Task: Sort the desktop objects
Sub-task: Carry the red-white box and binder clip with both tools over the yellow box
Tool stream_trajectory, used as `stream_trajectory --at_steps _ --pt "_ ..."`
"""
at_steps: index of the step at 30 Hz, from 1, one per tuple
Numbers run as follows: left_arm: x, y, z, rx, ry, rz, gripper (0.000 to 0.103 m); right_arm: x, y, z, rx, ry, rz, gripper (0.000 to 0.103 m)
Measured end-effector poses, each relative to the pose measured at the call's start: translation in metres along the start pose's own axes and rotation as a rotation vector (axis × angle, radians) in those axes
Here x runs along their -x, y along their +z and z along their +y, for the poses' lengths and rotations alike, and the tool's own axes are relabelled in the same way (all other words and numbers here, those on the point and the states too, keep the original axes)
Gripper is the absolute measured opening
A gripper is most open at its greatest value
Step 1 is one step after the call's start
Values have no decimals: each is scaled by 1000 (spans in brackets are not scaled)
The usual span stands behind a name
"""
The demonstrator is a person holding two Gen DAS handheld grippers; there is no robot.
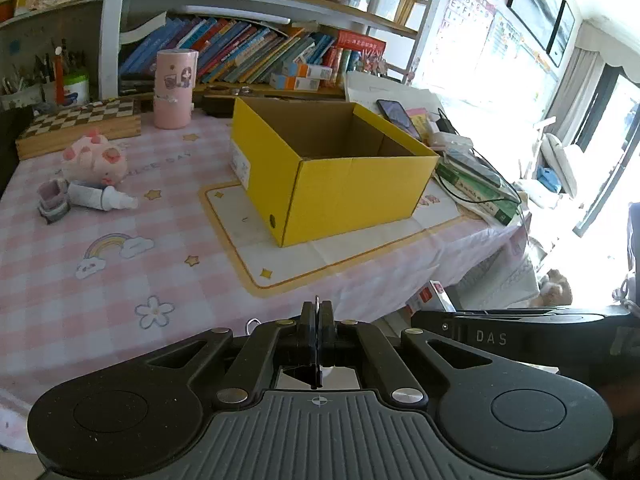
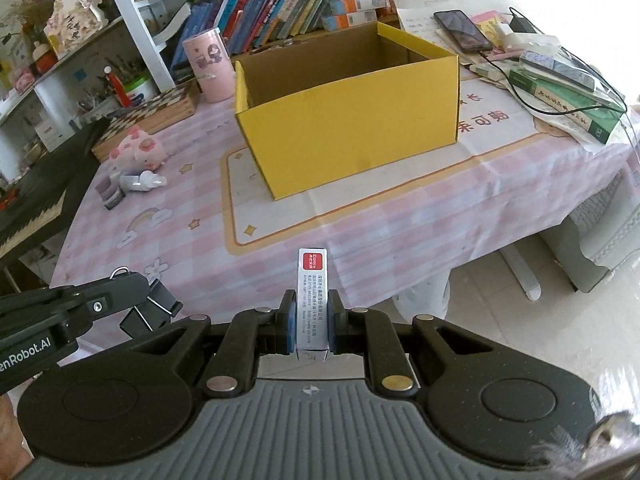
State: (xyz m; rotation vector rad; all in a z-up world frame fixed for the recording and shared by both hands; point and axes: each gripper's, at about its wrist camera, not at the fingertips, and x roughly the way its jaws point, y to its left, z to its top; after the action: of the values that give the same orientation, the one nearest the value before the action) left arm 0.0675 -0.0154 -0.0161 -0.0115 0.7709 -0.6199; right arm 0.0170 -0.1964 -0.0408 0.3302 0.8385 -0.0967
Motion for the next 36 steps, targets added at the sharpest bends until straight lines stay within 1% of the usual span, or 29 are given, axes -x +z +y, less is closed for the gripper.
stream_trajectory --at_steps 7,11,17,22,29,34,36 --pt "-25 17 -22 -13 -2 9 0 -8 22 -31 -14 -3 8 13" --pt "-36 27 -33 -15 16 -18 0 -16 38 -50 -17 2 12 13" --pt "-55 49 -49 -22 54 -54 0 -27 67 -69 24 25 -1 13" --pt "-64 71 -63 -38 91 -129 0 -33 94 -77 89 52 -54 13" --pt "-78 112 -75 -54 139 -225 0 -38 143 -87 154 102 -149 13" --pt "-97 139 -75 -43 183 -272 0 -45 180 -92 173 146 -193 13" --pt "-106 147 -73 -36 195 -272 0 -51 194 -93 187 156 -206 13"
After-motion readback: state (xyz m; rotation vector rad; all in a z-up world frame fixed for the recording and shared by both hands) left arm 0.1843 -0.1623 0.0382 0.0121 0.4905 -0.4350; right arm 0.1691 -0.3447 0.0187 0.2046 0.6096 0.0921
